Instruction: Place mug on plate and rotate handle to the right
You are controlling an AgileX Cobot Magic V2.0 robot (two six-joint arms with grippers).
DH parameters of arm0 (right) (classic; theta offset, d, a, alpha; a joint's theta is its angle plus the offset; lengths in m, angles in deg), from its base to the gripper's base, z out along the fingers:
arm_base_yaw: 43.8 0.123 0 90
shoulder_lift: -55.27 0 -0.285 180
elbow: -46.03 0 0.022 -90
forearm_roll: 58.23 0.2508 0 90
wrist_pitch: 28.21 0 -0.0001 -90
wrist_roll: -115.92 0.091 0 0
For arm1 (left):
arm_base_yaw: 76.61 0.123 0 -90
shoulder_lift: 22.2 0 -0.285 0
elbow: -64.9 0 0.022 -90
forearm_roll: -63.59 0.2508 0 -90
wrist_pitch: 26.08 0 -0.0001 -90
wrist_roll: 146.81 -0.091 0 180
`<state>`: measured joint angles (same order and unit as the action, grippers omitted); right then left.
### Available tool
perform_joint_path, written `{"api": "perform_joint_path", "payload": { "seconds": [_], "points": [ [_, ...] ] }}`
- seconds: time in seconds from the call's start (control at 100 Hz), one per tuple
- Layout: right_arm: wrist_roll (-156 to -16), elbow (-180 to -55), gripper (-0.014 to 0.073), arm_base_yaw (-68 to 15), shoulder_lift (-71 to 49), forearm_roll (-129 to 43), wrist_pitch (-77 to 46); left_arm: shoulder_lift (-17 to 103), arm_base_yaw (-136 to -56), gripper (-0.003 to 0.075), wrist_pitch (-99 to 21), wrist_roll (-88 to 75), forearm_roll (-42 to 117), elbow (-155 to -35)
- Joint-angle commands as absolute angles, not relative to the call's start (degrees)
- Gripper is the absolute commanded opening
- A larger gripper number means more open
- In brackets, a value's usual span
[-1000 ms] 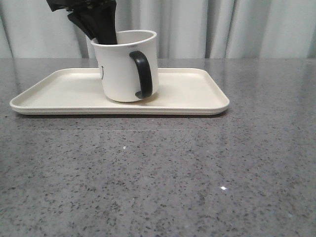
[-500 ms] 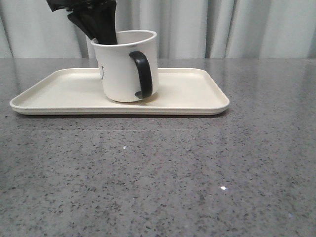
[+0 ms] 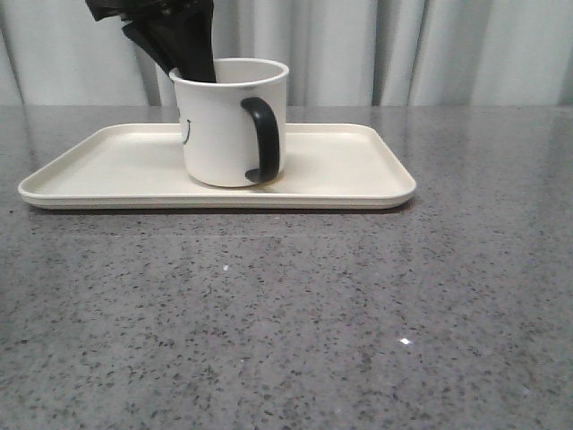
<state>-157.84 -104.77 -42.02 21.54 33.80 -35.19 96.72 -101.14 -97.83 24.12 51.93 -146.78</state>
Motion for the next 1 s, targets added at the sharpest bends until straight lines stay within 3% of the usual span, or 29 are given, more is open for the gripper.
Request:
{"api": "perform_joint_path", "payload": {
  "seconds": [0.0,0.22,0.61,0.99],
  "points": [
    [-158.18,-106.09,0.0491,-42.17,20.9,33.06,-35.18,93.8,-101.62,0.0144,-98.44,24.66,50.31,-148.12],
    [-158.18,-106.09,0.0491,-42.17,20.9,33.06,-35.29,93.45,-101.62,0.0202,-98.44,24.94,50.02,-148.22],
    [-158.18,-106.09,0.0491,-42.17,20.9,33.06,-35.19,88.39,-101.4,0.0202,-98.44,24.98,49.84,-150.54],
    [-158.18,-106.09,0.0491,-42.17,20.9,33.06,-34.95,77.43,-100.22,0.02,-98.44,28.09,62.07,-153.6]
  ]
}}
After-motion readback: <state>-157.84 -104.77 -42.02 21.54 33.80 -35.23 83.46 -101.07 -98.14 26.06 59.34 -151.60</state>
